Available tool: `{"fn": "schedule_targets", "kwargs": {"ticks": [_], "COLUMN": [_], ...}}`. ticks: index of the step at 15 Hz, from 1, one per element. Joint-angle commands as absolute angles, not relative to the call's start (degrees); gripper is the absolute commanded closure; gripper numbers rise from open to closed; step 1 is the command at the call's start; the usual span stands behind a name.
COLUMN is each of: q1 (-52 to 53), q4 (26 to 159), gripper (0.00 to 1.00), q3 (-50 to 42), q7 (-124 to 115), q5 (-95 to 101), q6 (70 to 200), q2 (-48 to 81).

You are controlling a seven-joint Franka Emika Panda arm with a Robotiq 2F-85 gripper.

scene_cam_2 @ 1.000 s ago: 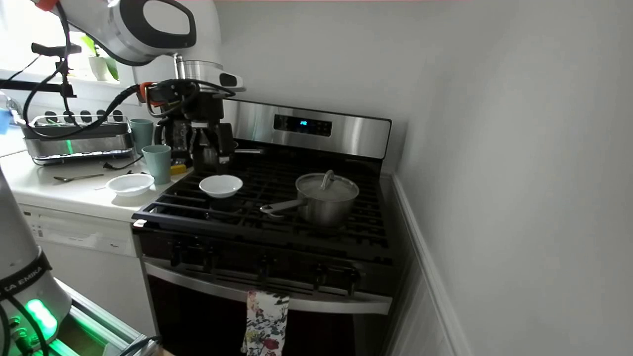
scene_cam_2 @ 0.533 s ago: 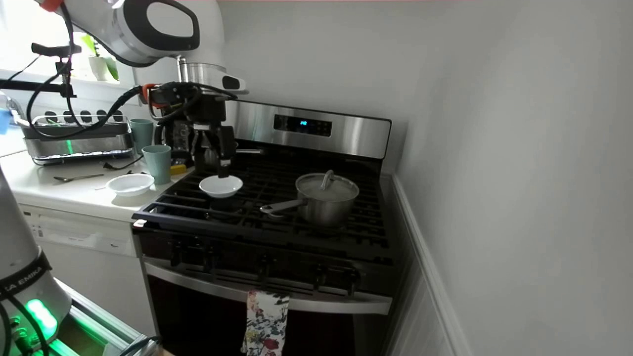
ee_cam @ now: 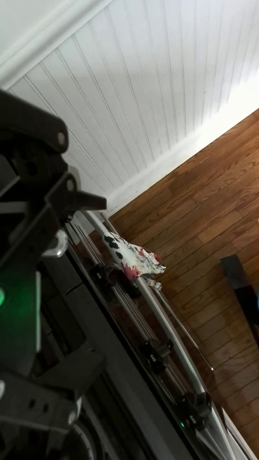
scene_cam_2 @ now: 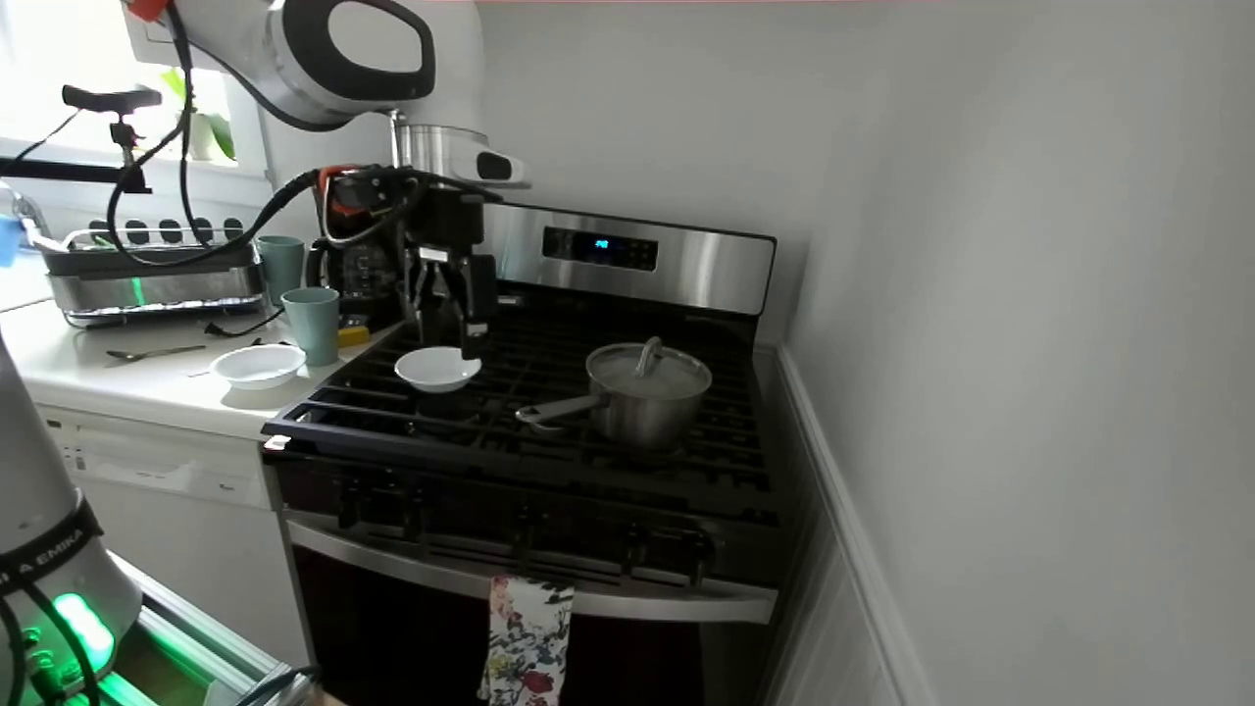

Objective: Remove the lid from the pot on the right and put it on the other pot on the left

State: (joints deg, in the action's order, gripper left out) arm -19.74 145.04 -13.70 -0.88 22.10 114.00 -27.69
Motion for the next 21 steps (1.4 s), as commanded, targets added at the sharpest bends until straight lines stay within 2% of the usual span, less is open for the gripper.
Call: {"fn": "schedule_targets", "kwargs": {"ticks": [1, 8, 10, 18, 20, 21], "q1": [-20.1, -19.9, -20.8, -21.3, -20.4, -20.1], "q4": [140.5, 142.8, 138.2, 132.1, 129.4, 126.7], "gripper": [0.00, 0.00, 0.00, 0.00, 0.00, 0.00], "q3": [-15.7, -15.0, -16.4, -19.1, -19.5, -19.5], "q7": [0.2, -0.6, -4.4, -10.4, -8.4, -8.3], "q5": [21.5, 22.0, 18.8, 16.5, 12.7, 10.1], "q6": [114.6, 114.1, 113.7, 142.8, 144.1, 140.7], "q2": [-23.5, -25.8, -20.5, -9.6, -6.1, -4.1]}}
